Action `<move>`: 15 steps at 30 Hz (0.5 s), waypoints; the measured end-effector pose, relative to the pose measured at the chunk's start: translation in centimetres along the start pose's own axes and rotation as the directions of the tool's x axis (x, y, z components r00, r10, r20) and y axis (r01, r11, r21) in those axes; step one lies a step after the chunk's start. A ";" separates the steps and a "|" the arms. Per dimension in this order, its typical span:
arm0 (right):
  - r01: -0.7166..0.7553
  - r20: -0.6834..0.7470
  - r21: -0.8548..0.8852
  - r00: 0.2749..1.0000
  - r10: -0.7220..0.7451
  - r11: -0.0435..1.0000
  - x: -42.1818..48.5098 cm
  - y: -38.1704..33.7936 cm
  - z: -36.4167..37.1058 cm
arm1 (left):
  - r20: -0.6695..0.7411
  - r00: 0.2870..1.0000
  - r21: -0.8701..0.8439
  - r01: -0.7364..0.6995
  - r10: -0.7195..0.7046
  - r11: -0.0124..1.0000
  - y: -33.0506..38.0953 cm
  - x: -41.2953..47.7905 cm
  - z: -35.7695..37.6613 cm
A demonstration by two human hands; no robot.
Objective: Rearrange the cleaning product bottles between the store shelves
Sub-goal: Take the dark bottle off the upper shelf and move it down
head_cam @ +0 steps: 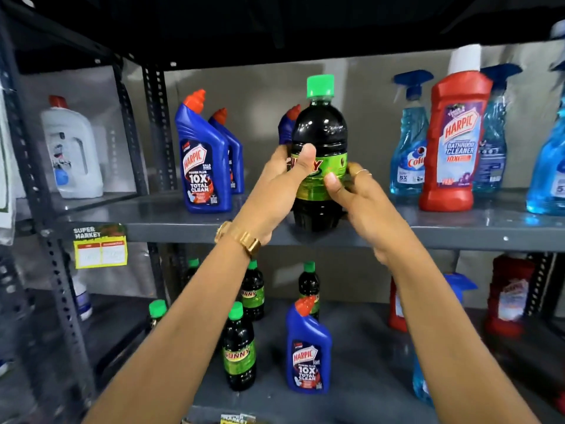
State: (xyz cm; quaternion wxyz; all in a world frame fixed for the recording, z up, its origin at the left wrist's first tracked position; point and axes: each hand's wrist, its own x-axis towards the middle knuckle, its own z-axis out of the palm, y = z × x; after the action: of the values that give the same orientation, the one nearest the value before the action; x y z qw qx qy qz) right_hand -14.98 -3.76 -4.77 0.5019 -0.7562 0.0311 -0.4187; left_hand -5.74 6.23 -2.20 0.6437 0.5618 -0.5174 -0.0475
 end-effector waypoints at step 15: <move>-0.255 0.006 0.087 0.967 0.255 0.963 -15.9 10.1 -4.2 | 0.166 0.976 -0.072 0.151 -0.138 0.986 -10.9 -13.1 8.5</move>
State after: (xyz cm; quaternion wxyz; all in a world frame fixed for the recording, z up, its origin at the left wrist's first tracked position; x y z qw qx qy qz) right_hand -24.28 -4.37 -21.66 0.5841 -0.7221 0.1110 -0.3536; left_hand -12.25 4.91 -20.05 0.6180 0.5647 -0.5228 -0.1609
